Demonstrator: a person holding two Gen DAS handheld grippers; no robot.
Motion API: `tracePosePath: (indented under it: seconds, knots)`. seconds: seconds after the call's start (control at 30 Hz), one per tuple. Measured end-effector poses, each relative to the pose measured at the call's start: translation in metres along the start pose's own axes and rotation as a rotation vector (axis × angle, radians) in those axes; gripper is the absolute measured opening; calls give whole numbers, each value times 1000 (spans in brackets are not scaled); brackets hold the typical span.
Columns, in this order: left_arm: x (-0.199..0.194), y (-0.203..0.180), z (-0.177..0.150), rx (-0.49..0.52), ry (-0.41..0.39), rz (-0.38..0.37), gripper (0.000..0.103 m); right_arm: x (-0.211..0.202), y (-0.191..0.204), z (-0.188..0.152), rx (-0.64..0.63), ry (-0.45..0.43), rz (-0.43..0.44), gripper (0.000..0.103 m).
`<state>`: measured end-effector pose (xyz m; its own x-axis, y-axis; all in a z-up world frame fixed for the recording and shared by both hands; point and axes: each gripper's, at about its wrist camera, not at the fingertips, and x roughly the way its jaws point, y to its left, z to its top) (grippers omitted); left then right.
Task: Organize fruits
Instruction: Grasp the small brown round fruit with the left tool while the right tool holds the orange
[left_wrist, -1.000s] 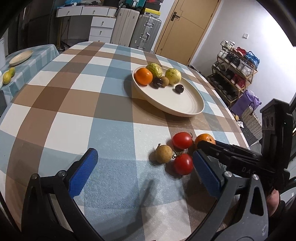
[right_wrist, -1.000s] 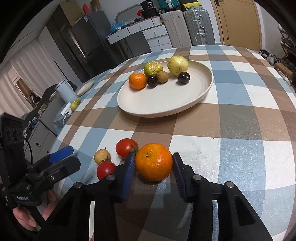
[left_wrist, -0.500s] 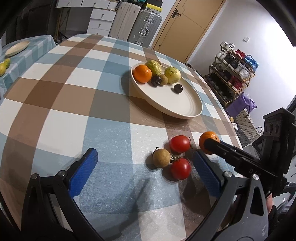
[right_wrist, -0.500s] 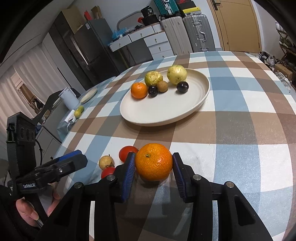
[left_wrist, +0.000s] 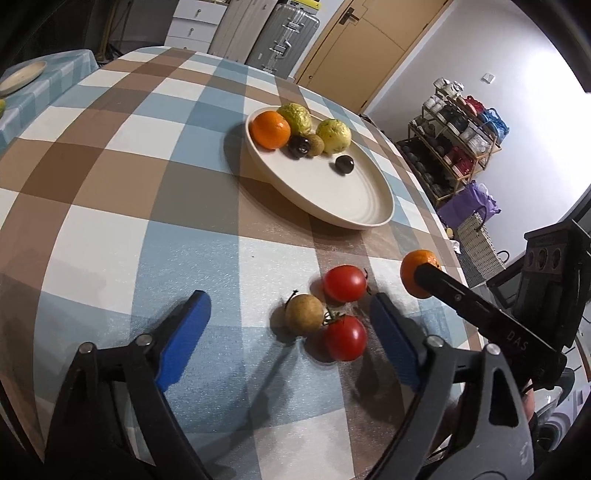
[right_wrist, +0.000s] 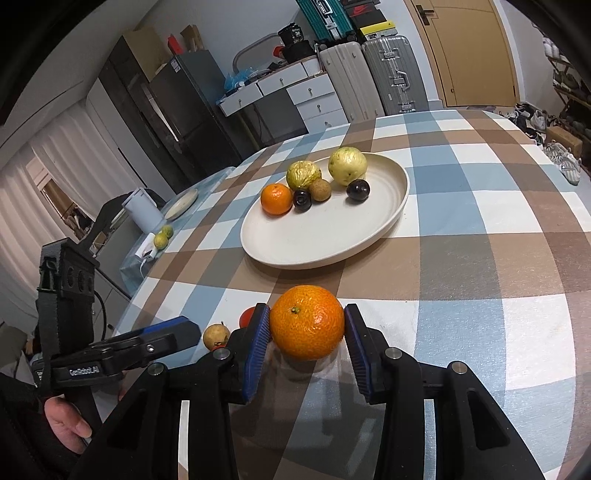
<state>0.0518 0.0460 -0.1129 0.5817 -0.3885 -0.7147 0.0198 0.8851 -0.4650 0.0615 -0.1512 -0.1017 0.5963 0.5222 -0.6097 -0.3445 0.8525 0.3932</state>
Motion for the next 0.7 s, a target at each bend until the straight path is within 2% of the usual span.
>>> tracePosePath:
  seconds: [0.17,0.2,0.4,0.5,0.7]
  knots:
    - [5,-1,1,0,30,-15,52,-1,-1,0,3,-5,1,42]
    - [7,0,2,-6,45,-24,43,-1,-1,0,5,-5,3,42]
    - [9,-7,-1,26,53,-19,21,-1,-1,1,6,-9,5,42]
    - [9,-15,-2,67,48,-13,19,-1,-1,2,7,-8,5,42]
    - [7,-12,-1,73,45,-37,18,-1,-1,2,6,-9,7,42]
